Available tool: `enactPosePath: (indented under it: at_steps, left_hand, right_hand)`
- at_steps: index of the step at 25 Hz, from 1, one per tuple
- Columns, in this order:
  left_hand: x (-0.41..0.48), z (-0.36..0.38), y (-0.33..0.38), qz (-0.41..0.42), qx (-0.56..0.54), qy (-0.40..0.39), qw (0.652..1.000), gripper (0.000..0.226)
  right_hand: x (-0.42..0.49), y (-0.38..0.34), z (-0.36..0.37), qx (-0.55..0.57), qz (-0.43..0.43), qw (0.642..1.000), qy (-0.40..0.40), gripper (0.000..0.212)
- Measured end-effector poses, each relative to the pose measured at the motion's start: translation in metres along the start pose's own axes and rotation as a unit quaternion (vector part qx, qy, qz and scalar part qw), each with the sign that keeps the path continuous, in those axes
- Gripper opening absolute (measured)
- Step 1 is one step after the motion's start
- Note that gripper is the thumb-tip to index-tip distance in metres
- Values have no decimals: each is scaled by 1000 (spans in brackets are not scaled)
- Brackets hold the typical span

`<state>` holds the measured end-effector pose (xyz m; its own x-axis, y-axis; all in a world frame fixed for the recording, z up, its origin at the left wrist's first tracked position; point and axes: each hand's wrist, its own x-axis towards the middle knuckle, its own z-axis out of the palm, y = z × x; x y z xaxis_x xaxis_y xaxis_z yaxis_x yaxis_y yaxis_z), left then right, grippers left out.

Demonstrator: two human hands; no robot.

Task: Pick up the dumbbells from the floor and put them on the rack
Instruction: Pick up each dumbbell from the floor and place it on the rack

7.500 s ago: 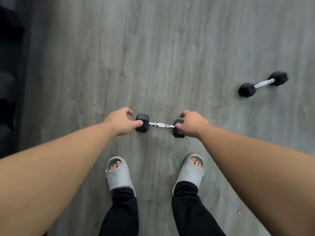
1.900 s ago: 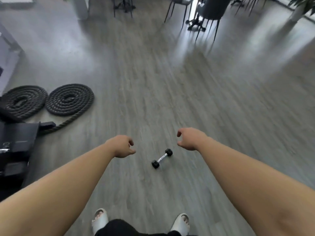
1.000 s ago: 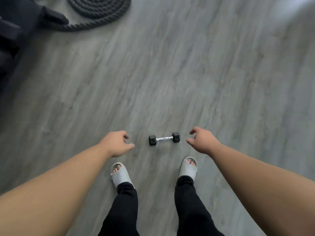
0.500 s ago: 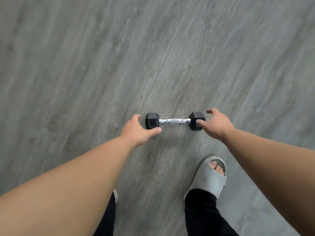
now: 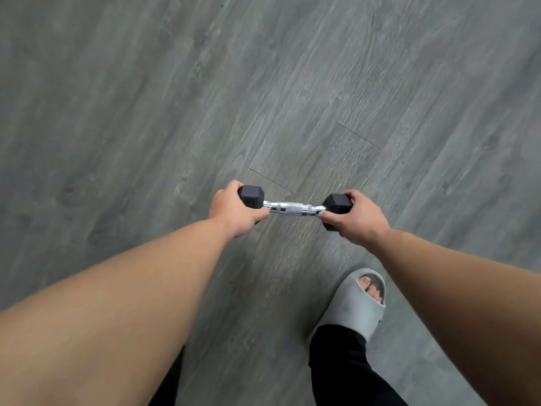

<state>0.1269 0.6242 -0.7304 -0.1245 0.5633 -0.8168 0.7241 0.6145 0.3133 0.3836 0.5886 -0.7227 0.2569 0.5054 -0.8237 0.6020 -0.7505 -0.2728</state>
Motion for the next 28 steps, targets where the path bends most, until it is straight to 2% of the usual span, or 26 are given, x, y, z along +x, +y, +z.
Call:
enactPosePath:
  at_steps: [4,9,14,17,22,28]
  left_hand:
    - [-60,-97,10,-6,-21,26,999,54]
    - [-164,-251,50,5,-63,114,991,52]
    - [-312,-392,97,29,-133,179,974,47]
    - [-411,-489,112,39,-164,238,956,43]
    - [-539,-625,81,56,-221,326,917,56]
    - [-630,-767,-35,51,-231,399,886,70]
  right_hand:
    - [-75,-76,-18,31,-18,999,-1,48]
    - [-186,-217,-97,40,-107,993,-2,45]
    - [-334,-350,-196,21,-189,982,2,45]
    - [-437,-425,-231,16,-246,969,8,43]
    - [-583,-541,-230,-1,-338,941,9,47]
    - [-722,-679,-148,-31,-440,897,6,41]
